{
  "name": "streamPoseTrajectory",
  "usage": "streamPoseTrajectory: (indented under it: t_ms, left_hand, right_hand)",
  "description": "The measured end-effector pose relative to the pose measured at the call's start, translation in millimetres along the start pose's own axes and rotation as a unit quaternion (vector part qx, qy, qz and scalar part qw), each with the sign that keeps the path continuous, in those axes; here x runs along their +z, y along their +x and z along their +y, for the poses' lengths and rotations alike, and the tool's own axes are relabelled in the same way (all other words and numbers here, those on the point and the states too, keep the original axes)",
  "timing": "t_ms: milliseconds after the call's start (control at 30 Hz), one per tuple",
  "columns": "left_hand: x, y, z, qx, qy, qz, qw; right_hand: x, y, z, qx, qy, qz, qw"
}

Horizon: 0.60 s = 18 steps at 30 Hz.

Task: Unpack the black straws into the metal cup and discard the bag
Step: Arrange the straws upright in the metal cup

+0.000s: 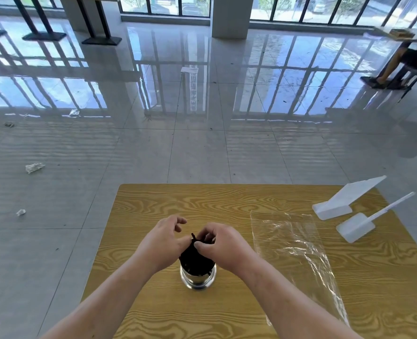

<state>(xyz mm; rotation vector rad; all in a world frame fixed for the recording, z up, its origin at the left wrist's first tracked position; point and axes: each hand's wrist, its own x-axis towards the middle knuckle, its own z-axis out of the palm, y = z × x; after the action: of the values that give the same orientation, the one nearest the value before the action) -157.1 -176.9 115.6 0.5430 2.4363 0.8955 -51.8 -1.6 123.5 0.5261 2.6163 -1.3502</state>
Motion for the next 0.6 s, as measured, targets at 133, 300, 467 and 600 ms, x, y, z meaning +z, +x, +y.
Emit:
streamPoseTrajectory:
  t_ms: [133,300,467,600]
  left_hand:
    - [4,0,-11,-0.039,0.026,-0.032,0.998]
    - [10,-1,-16,-0.057,0.063,-0.074,0.994]
    - [20,-4,-17,-0.027,0.101,-0.052,0.993]
    - [22,-3,-13,0.008,0.133,-0.015,0.991]
  right_hand:
    - [1,0,8,0.004,-0.004,0.01,1.0]
    - [0,-2,12,0.01,0.006,0.043,0.999]
    - [1,-8,15,0.017,-0.003,0.066,0.998]
    - [3,-10,17,0.014,-0.008,0.055,0.998]
